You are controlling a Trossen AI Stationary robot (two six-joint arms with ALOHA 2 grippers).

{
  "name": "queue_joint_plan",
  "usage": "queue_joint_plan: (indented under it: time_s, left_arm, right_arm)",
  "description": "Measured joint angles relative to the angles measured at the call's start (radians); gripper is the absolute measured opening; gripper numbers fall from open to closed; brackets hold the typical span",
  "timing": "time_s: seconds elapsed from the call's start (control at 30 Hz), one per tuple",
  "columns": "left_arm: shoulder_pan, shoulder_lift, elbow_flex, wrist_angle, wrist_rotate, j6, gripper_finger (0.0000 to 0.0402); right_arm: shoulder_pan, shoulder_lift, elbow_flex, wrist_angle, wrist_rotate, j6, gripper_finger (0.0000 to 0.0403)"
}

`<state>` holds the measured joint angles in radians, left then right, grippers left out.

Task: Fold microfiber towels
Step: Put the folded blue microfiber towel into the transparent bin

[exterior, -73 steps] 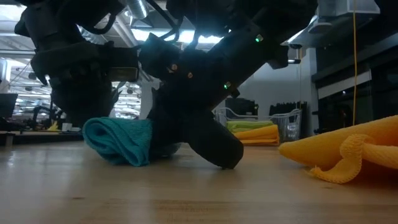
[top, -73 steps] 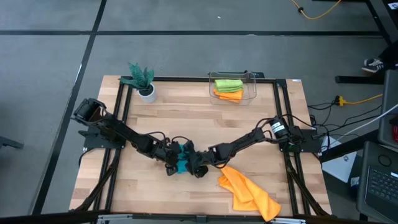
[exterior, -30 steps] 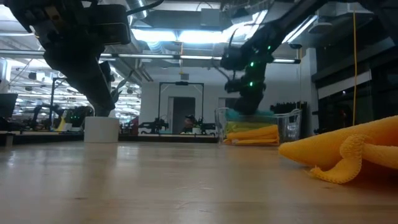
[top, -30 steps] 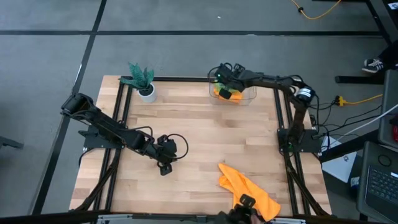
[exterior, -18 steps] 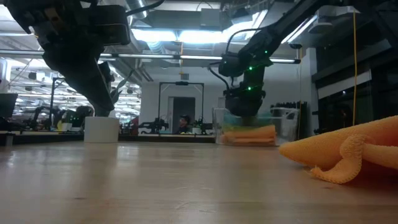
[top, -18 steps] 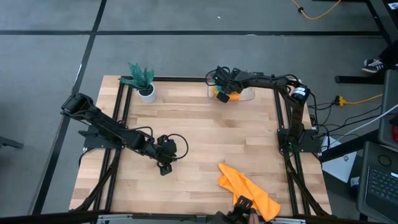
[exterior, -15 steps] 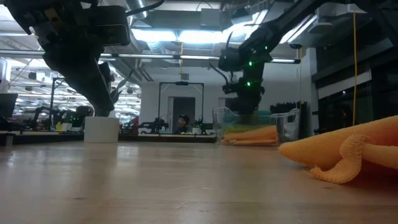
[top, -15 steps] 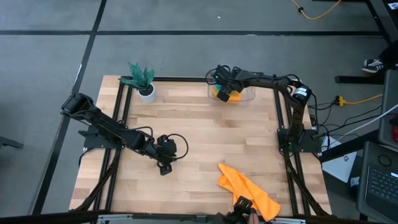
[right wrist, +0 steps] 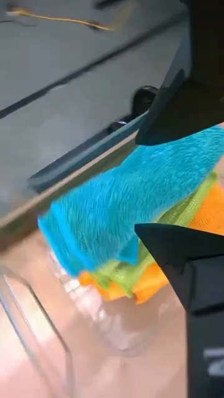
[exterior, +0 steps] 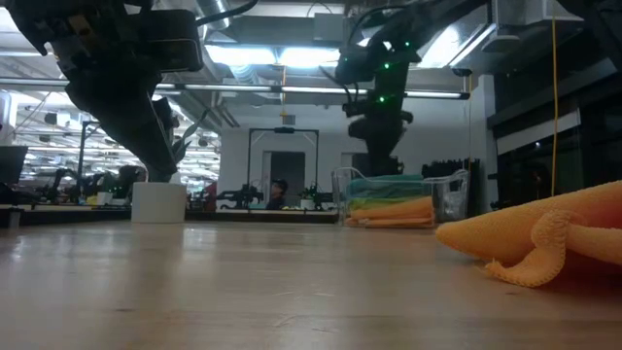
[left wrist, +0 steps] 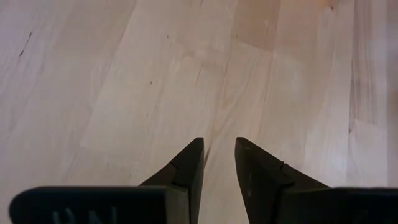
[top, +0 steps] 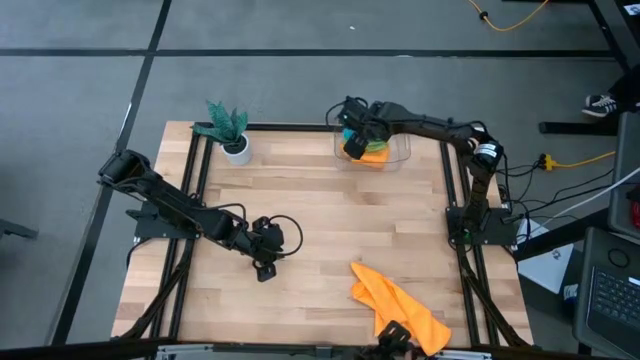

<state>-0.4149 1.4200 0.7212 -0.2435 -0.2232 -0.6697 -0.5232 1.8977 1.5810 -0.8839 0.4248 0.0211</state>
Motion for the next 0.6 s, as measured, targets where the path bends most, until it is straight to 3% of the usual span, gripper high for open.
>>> queue_joint_plan:
  time_s: [0.27,0.4,0.6]
  left_arm:
    - [0.000,0.000,0.000,0.000,0.000,0.000,0.0085]
    - [0.000,0.000,0.000,0.000,0.000,0.000,0.0085]
    - [0.000,0.000,0.000,0.000,-0.007,0.000,0.0085]
  right_arm:
    - [-0.044,0.000,-0.015,-0.016,-0.007,0.370,0.0198]
    - [-0.044,0.000,-0.060,0.031,0.037,0.460,0.0196]
    - [-0.037,0.000,-0.188,0.255,0.053,0.505,0.0196]
